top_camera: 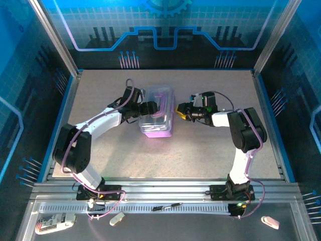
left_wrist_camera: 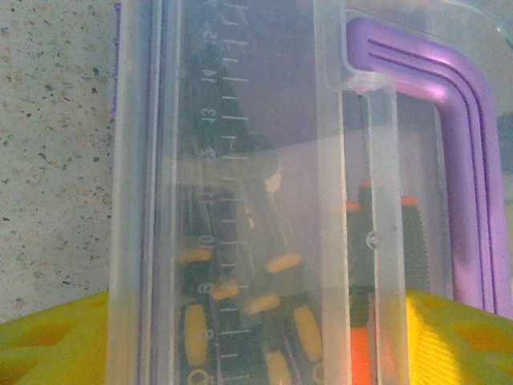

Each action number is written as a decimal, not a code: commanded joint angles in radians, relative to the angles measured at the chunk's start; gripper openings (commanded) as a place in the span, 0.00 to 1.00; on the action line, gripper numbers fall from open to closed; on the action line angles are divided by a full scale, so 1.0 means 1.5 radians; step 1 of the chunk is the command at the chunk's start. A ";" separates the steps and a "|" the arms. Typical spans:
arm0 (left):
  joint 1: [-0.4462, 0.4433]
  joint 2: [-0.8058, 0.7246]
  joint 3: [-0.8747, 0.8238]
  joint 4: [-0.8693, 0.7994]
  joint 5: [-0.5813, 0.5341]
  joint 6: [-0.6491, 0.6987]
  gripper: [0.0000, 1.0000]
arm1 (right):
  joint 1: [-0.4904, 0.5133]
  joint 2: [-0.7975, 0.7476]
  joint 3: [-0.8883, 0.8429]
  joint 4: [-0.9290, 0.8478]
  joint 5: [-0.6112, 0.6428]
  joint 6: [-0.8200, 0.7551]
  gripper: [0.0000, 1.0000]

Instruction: Pack the tool kit

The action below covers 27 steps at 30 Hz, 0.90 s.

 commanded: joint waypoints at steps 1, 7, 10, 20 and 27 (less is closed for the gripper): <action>0.005 0.051 -0.064 -0.115 0.015 -0.001 0.71 | 0.013 -0.030 -0.001 0.098 -0.054 0.032 0.41; 0.015 0.044 -0.083 -0.096 0.030 -0.007 0.70 | 0.014 -0.015 -0.014 0.183 -0.063 0.088 0.46; 0.015 0.040 -0.084 -0.096 0.030 -0.006 0.70 | 0.016 -0.007 -0.019 0.231 -0.069 0.113 0.49; 0.016 0.032 -0.082 -0.097 0.034 -0.006 0.70 | 0.021 -0.006 -0.024 0.186 -0.048 0.089 0.53; 0.016 0.039 -0.079 -0.094 0.038 -0.009 0.70 | 0.007 -0.011 -0.034 0.164 -0.044 0.068 0.54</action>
